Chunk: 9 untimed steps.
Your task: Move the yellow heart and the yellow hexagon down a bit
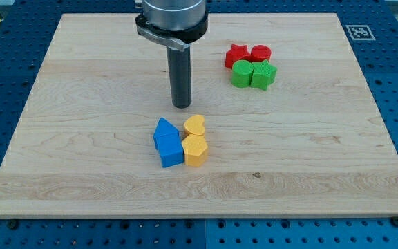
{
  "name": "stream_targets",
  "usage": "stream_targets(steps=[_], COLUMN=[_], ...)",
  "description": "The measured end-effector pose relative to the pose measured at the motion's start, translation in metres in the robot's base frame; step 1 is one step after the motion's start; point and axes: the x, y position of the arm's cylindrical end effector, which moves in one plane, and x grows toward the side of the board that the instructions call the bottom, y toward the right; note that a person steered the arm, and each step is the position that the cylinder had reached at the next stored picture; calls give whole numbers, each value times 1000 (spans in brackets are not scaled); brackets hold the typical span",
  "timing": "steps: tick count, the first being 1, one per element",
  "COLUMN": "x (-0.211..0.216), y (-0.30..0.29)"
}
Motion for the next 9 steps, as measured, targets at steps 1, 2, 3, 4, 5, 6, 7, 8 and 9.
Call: stream_targets(steps=[1,2,3,4,5,6,7,8,9], x=[0,-3,-2,-2,-2,-2,-1,10,10], y=[0,1,9,9,9,9,9,16,16])
